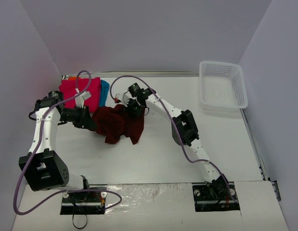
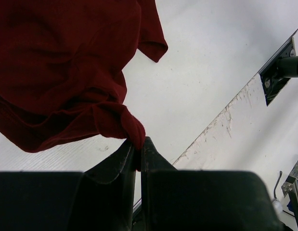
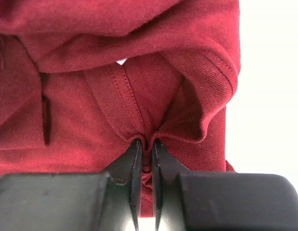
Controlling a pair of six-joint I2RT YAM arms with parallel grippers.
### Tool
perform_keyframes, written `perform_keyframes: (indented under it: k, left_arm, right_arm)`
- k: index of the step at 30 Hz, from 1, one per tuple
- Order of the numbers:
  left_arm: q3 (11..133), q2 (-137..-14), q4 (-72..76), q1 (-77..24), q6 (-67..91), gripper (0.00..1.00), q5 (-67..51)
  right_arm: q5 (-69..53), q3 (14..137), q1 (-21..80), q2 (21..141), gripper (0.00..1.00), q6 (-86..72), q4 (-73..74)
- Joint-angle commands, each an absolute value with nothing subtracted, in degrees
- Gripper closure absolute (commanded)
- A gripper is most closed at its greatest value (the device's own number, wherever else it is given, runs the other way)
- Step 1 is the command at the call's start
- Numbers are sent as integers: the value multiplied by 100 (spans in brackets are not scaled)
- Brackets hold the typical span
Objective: Fold and stack the t-shirts
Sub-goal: Flatten out the tshirt
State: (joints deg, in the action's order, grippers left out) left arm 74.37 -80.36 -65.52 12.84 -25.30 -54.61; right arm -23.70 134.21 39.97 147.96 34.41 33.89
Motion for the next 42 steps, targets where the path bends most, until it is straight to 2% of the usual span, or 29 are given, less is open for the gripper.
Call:
perform_keyframes:
  k: [1, 6, 8, 13, 17, 24, 34, 35, 36, 37, 38, 40, 42]
  left_arm:
    - [7514, -7849, -6557, 1345, -2575, 98, -5669]
    - [8111, -8146, -6899, 1397, -2759, 98, -5388]
    - [8795, -8507, -7240, 1572, -2865, 98, -5387]
    - [10062, -9079, -7462, 1793, -2734, 98, -5476]
    - [10677, -9211, -7409, 1793, -2532, 98, -5712]
    - [10635, -8922, -7365, 1793, -2469, 97, -5924]
    - [9695, -8209, -7768, 1793, -3198, 98, -5976]
    - [9668, -8192, -7874, 1793, -3312, 98, -6003]
    - [9633, -8174, -7997, 1793, -3566, 98, -6038]
    - [9563, -8174, -8268, 1793, -3716, 98, -6082]
    - [9528, -8174, -8427, 1784, -3883, 97, -6178]
    - [9457, -8191, -8883, 1775, -4445, 98, -6275]
    - [9264, -8200, -9069, 1767, -4779, 98, -6398]
  right_arm:
    - [-2171, 13255, 4008, 14547, 100, 3375, 3498]
    - [-2110, 12508, 3675, 13774, 100, 3279, 3507]
    - [-2153, 12088, 3438, 13229, 100, 3226, 3516]
    - [-2426, 11462, 2217, 11893, 100, 3076, 3621]
    - [-2689, 11583, 1338, 11321, 100, 3094, 3937]
    - [-3242, 12507, 379, 10908, 100, 2901, 4394]
    - [-3568, 11190, 158, 10275, 100, 3128, 4640]
    - [-3577, 11014, 158, 10214, 97, 3190, 4736]
    - [-3612, 10943, 158, 10187, 87, 3391, 5007]
    - [-3630, 10873, 158, 10160, 60, 3480, 5149]
    - [-3656, 10794, 158, 10117, 51, 3611, 5324]
    - [-3700, 10539, 158, 10055, 41, 3841, 5642]
    - [-3674, 10197, 158, 9914, 40, 3911, 5599]
